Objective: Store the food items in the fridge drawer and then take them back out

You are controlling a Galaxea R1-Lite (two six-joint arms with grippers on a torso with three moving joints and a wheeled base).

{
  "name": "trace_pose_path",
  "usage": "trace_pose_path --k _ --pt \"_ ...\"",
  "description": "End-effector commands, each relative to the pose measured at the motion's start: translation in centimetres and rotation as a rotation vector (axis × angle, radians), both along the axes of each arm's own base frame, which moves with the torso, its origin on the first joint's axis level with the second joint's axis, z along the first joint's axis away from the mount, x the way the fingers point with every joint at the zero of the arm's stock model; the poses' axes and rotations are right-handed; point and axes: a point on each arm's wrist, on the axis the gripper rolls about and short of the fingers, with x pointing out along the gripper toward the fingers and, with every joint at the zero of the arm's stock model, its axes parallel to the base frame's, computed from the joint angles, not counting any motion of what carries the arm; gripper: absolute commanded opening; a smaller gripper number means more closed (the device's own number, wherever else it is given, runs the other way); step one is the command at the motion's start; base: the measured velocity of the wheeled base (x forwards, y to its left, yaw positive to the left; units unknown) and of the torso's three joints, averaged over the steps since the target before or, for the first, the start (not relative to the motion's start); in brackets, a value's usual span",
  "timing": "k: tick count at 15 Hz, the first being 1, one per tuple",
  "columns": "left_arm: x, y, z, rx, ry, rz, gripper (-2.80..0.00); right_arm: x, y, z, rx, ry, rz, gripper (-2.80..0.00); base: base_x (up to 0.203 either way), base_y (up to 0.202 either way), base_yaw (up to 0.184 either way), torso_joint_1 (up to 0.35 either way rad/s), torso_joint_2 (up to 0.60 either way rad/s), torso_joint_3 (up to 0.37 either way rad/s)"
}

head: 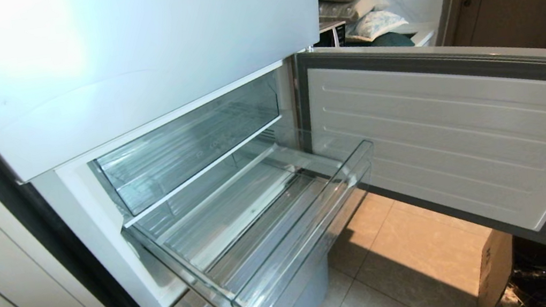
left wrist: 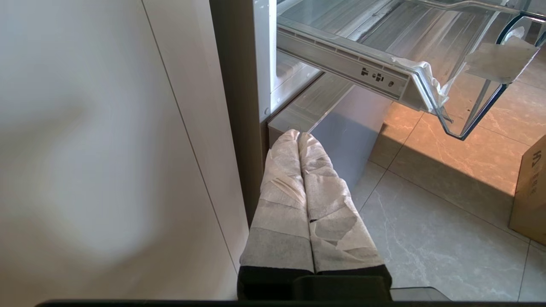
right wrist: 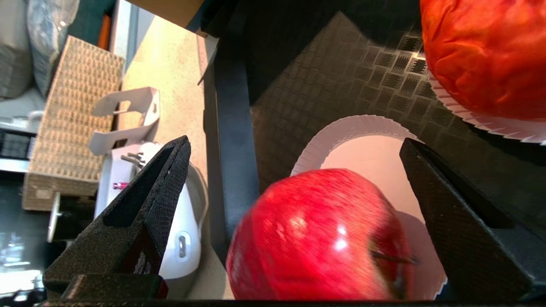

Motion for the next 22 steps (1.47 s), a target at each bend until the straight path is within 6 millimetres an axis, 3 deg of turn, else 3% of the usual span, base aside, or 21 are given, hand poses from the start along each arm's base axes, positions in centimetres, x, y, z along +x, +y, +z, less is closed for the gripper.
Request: trace_pose_path --k 1,10,14,19,22 --pt "0.0 0.0 0.0 0.000 0.001 0.002 -2.80 0.0 0.0 0.3 -0.016 -0.001 0.007 0.00 0.000 0.000 0.000 0.000 0.00 0.000" --pt "0.0 0.0 0.0 0.000 0.001 0.002 -2.80 0.5 1.0 1.9 -0.189 0.062 0.037 0.00 0.000 0.000 0.000 0.000 0.00 0.000" --pt "0.0 0.0 0.0 0.000 0.001 0.002 -2.80 0.1 1.1 3.5 -0.444 0.145 0.117 0.00 0.000 0.000 0.000 0.000 0.00 0.000" --pt "0.0 0.0 0.0 0.000 0.001 0.002 -2.80 -2.4 0.1 4.9 -0.624 0.128 0.265 0.00 0.000 0.000 0.000 0.000 0.00 0.000" --pt "0.0 0.0 0.0 0.000 0.001 0.002 -2.80 -5.3 -1.4 5.0 -0.835 0.142 0.382 0.00 0.000 0.000 0.000 0.000 0.00 0.000"
